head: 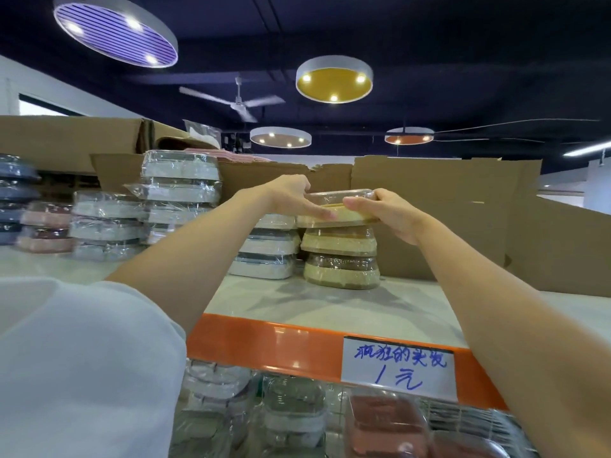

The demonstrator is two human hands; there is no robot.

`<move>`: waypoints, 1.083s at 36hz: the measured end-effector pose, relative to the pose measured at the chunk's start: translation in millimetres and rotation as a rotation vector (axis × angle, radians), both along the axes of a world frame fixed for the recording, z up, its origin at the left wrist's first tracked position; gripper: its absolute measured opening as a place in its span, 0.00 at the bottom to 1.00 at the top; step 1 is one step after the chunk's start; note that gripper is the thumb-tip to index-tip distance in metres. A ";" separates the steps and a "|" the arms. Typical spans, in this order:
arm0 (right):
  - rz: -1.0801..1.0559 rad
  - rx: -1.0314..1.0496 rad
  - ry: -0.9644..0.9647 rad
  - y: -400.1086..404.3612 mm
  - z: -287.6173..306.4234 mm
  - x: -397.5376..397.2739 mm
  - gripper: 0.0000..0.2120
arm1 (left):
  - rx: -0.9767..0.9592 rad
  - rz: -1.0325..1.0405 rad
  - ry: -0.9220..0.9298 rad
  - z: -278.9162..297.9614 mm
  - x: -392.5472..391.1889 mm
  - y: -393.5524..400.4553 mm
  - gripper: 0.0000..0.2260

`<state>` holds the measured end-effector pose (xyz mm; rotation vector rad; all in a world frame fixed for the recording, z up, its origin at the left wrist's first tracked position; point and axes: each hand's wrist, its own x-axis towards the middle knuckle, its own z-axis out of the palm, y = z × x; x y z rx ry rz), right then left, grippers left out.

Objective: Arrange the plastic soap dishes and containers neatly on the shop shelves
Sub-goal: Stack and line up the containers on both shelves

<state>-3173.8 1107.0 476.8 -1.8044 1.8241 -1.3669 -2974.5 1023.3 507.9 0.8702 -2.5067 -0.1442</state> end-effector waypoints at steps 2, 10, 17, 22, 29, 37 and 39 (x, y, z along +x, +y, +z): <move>-0.037 -0.018 -0.007 -0.5 -1.9 -2.0 0.41 | -0.082 0.017 -0.048 -2.2 2.7 -3.8 0.33; -0.116 -0.042 -0.058 -7.4 -11.0 -7.0 0.36 | -0.156 -0.038 -0.070 -2.1 17.0 -9.8 0.19; -0.164 0.018 -0.057 -6.5 -12.7 0.2 0.42 | -0.174 -0.053 -0.147 -10.1 15.9 -3.9 0.14; -0.216 0.013 -0.047 -5.3 -13.0 2.3 0.41 | -0.152 -0.024 -0.217 -19.6 17.2 2.5 0.12; -0.425 0.014 0.093 30.8 -18.1 5.8 0.40 | -0.162 -0.036 -0.291 -36.7 28.2 15.9 0.12; -0.667 0.128 0.577 78.5 -33.0 49.4 0.29 | -0.189 -0.091 -0.305 -48.0 56.3 32.4 0.15; -0.699 0.144 0.674 88.6 -36.6 67.9 0.28 | -0.230 -0.114 -0.314 -50.9 63.2 36.8 0.13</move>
